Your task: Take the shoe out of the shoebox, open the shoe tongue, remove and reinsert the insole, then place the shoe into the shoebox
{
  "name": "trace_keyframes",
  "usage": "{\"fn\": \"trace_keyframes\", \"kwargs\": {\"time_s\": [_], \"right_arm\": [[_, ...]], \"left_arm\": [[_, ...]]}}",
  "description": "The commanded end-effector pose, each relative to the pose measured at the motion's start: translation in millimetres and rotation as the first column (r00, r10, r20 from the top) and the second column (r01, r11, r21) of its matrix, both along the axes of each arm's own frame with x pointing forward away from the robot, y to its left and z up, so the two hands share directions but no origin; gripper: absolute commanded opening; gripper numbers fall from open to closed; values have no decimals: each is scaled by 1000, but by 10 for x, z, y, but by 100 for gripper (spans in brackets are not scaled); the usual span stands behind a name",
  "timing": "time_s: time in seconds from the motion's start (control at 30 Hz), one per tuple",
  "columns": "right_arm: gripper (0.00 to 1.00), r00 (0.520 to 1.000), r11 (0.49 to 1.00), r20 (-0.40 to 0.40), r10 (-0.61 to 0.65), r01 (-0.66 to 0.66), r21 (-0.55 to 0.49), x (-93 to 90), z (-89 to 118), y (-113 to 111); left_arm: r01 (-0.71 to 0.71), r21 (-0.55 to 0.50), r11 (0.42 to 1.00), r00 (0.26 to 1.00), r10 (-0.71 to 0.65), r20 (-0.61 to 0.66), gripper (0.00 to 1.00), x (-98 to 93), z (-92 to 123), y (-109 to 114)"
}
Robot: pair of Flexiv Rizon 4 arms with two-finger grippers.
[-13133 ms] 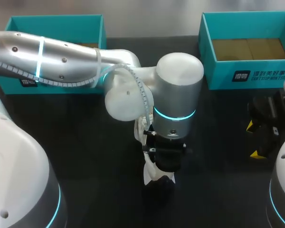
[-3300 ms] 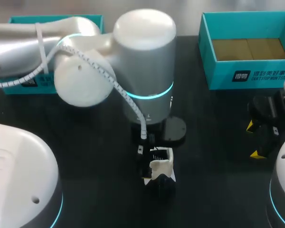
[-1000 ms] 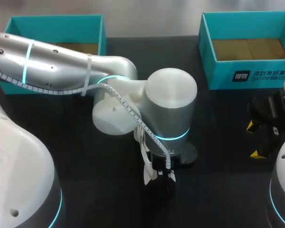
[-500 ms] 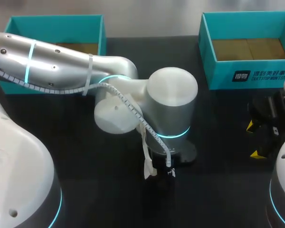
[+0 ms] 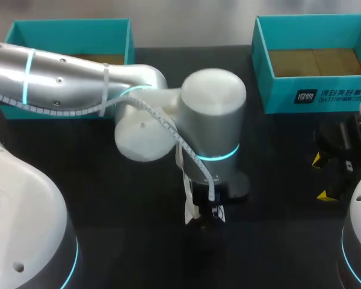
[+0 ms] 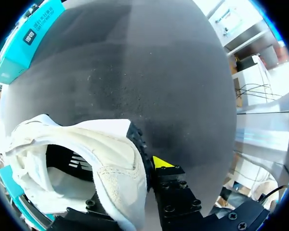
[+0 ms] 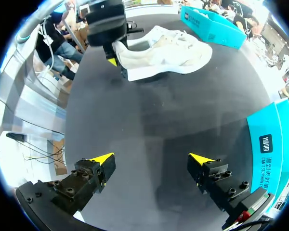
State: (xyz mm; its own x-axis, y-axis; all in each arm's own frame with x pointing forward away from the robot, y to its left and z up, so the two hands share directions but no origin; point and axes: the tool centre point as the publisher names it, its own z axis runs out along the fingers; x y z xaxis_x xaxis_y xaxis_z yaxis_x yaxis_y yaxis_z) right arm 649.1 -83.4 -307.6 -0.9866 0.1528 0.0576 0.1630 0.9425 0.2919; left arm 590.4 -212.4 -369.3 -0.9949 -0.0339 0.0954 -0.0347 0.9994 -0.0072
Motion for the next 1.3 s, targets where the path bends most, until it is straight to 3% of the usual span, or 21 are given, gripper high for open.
{"fn": "trace_keyframes", "kwargs": {"time_s": [0.03, 0.57, 0.83, 1.3], "right_arm": [[100, 1000, 1000, 2, -1, 1, -2, -11, -7, 2], [100, 1000, 1000, 2, -1, 1, -2, -11, -7, 2], [100, 1000, 1000, 2, -1, 1, -2, -11, -7, 2], [100, 1000, 1000, 2, -1, 1, -2, -11, -7, 2]], "left_arm": [[7, -25, 1000, 1000, -7, -1, 0, 46, 480, 229], [63, -23, 998, 985, -66, -162, 0, 484, 1635, 583], [41, 5, 999, 990, -40, -135, 0, 633, 1996, 750], [81, 54, 995, 985, -72, -157, 0, 1113, 2580, 992]]}}
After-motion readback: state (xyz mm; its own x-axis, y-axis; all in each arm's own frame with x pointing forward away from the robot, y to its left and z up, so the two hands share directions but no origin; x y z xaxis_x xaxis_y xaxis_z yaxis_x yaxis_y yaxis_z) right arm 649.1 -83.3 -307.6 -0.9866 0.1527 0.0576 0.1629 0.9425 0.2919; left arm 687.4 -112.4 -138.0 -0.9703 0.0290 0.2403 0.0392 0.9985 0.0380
